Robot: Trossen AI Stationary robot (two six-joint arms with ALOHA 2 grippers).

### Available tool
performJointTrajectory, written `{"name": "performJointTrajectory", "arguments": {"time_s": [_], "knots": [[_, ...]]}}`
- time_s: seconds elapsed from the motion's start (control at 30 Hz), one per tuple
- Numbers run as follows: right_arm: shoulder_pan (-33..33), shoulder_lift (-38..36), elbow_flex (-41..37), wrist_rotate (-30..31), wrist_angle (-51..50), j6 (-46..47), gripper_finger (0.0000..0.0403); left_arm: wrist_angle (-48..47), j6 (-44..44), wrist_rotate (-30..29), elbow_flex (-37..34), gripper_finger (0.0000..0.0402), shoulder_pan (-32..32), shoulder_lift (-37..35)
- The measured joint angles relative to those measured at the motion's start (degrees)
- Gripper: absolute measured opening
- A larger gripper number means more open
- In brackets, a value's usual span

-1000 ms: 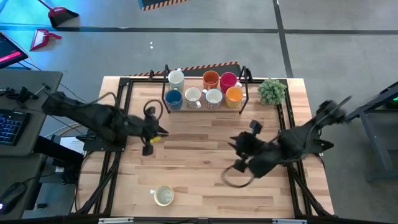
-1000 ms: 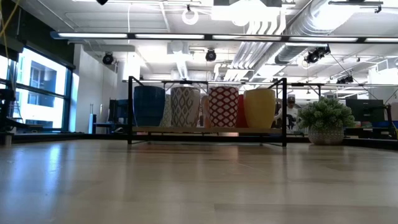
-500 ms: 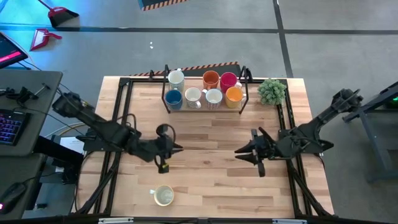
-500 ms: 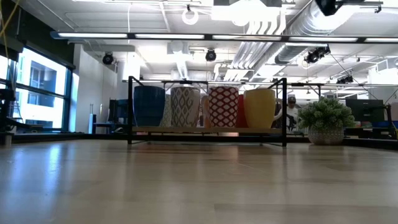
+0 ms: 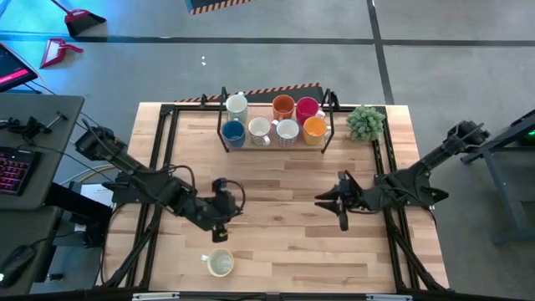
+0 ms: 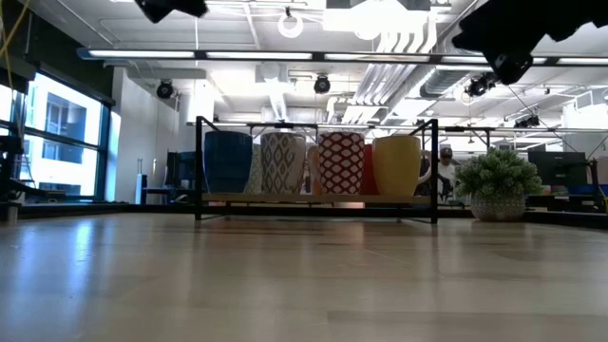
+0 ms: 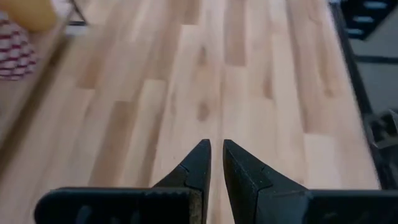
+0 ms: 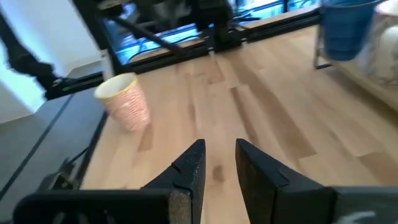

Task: Place coffee mugs
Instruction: Put the white yellow mug on the shelf

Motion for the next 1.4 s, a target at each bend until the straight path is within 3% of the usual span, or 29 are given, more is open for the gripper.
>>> {"name": "performJointTrajectory", "arguments": {"time_s": [0.2, 0.4, 0.67, 0.87, 1.1, 1.4], "knots": [[-1.9, 0.0, 0.0, 2.6, -0.1, 0.6, 0.0078, -6.8, -4.1, 2.2, 0.0, 0.0030, -1.4, -0.3], [-3.8, 0.0, 0.0, 0.9, -1.5, 0.9, 0.0078, -8.3, -13.5, 14.8, 0.0, 0.0030, 0.6, 0.2], [-5.9, 0.0, 0.0, -4.2, -3.9, 1.2, 0.0078, -5.3, -22.0, 22.2, 0.1, 0.0030, -4.0, 1.6], [-5.9, 0.0, 0.0, -6.8, -6.6, 2.7, 0.0078, -4.7, -22.5, 22.6, 3.5, 0.0030, -8.0, 7.3], [-5.9, 0.0, 0.0, -10.3, -8.6, 6.7, 0.0078, -11.7, -22.5, 23.4, 7.4, 0.0030, -9.1, 14.1], [-5.9, 0.0, 0.0, -13.7, -10.6, 6.9, 0.0078, -16.8, -22.4, 23.4, 9.2, 0.0030, -8.1, 15.4]]}}
